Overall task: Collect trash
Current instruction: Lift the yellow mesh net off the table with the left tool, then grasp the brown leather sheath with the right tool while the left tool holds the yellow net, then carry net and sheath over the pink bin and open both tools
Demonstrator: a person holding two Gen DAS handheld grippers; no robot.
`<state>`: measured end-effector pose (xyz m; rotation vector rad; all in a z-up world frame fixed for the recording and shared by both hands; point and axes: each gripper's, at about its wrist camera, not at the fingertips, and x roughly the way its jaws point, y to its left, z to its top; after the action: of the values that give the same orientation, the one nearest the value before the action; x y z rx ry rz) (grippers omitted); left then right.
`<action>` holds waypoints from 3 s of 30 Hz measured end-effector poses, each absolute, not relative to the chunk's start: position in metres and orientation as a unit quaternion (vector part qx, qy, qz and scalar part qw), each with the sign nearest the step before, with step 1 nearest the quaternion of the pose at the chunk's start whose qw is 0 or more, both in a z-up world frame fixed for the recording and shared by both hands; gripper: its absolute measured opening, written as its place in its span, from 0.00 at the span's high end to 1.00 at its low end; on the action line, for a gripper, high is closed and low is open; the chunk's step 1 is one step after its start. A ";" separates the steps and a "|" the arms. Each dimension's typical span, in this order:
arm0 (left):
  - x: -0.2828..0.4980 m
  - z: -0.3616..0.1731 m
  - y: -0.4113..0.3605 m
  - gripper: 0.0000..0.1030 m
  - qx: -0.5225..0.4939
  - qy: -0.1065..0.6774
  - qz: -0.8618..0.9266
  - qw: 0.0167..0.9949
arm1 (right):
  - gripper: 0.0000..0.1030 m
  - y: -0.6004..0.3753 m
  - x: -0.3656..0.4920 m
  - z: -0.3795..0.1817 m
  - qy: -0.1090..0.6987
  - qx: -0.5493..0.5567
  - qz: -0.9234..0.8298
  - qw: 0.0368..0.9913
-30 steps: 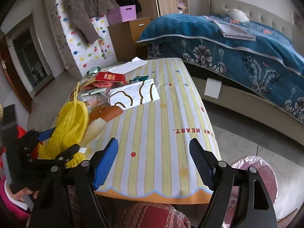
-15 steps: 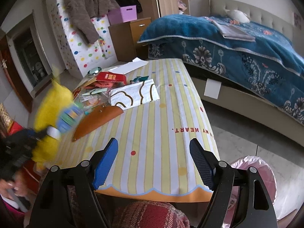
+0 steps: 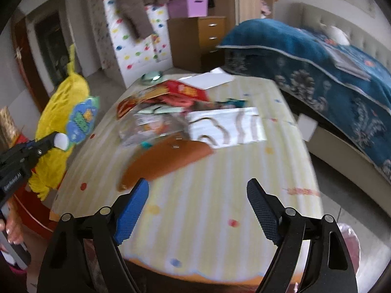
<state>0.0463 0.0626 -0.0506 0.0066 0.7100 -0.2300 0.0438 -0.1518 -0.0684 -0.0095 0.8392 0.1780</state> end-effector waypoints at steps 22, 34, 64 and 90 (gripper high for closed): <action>0.060 -0.076 0.092 0.80 -0.034 0.367 -0.143 0.918 | 0.15 -0.101 0.084 -0.118 0.463 -0.022 -0.024 0.886; 0.051 -0.068 0.071 0.80 -0.023 0.367 -0.155 0.917 | 0.23 -0.147 0.071 -0.116 0.456 0.018 0.017 0.890; 0.001 -0.046 -0.102 0.80 0.053 0.348 -0.304 0.885 | 0.51 -0.265 -0.043 -0.047 0.367 0.074 -0.005 0.927; -0.025 -0.081 -0.350 0.34 0.117 0.364 -0.488 0.785 | 0.39 -0.483 -0.156 -0.088 0.355 0.186 -0.215 0.890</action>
<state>-0.0250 -0.3503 -0.0806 0.2524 0.7847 -1.0515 -0.1558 -0.4825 -0.0880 0.3867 0.7373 -0.4468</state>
